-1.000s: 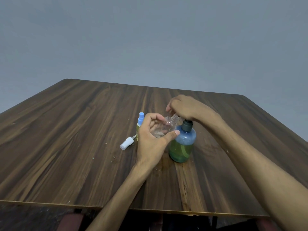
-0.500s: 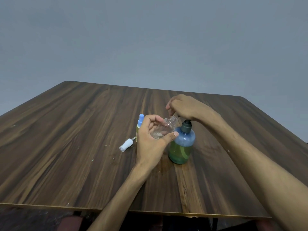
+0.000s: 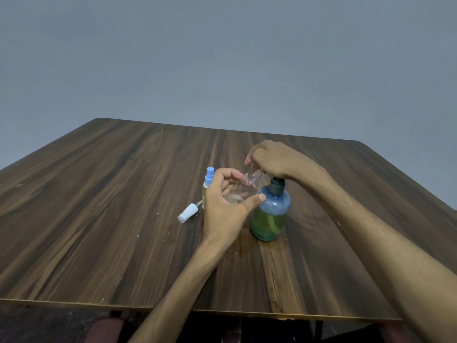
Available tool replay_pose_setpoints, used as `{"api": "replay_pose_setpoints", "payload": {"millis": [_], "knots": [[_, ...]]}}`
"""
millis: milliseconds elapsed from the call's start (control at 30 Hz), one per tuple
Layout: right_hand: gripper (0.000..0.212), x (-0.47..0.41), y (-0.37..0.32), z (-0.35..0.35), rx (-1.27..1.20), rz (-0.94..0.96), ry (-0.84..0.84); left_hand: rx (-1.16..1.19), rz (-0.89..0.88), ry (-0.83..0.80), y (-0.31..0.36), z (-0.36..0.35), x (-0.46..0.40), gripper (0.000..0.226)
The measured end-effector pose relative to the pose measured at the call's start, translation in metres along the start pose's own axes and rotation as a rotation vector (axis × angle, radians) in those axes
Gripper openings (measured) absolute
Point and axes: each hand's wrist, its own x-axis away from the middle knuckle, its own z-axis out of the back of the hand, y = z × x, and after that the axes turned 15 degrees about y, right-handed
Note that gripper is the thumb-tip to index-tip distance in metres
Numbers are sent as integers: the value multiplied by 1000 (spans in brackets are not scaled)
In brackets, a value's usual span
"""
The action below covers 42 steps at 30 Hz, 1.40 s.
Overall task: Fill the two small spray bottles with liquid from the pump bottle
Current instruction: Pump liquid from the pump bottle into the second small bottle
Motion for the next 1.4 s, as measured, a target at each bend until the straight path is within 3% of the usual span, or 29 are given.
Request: {"api": "replay_pose_setpoints", "payload": {"millis": [167, 333, 433, 600, 700, 867, 967, 1400], "knots": [[39, 0, 0, -5, 10, 2, -44, -3, 16, 4, 1, -1, -1, 49], [35, -5, 3, 0, -36, 30, 20, -7, 6, 7, 0, 0, -1, 49], [39, -5, 4, -8, 3, 39, -47, -23, 7, 8, 0, -1, -1, 50], [42, -7, 6, -5, -43, 58, 12, -11, 14, 4, 2, 0, 0, 49], [42, -8, 6, -9, -33, 56, -62, -31, 12, 15, 3, -1, 0, 49], [41, -8, 6, -3, -45, 61, 10, -36, -6, 10, 0, 1, 0, 49], [41, -5, 5, -7, -6, 82, -54, -42, 7, 12, 1, -1, -1, 49], [37, -4, 4, -3, -67, 16, 46, -59, -6, 14, -2, 0, -1, 50]]}}
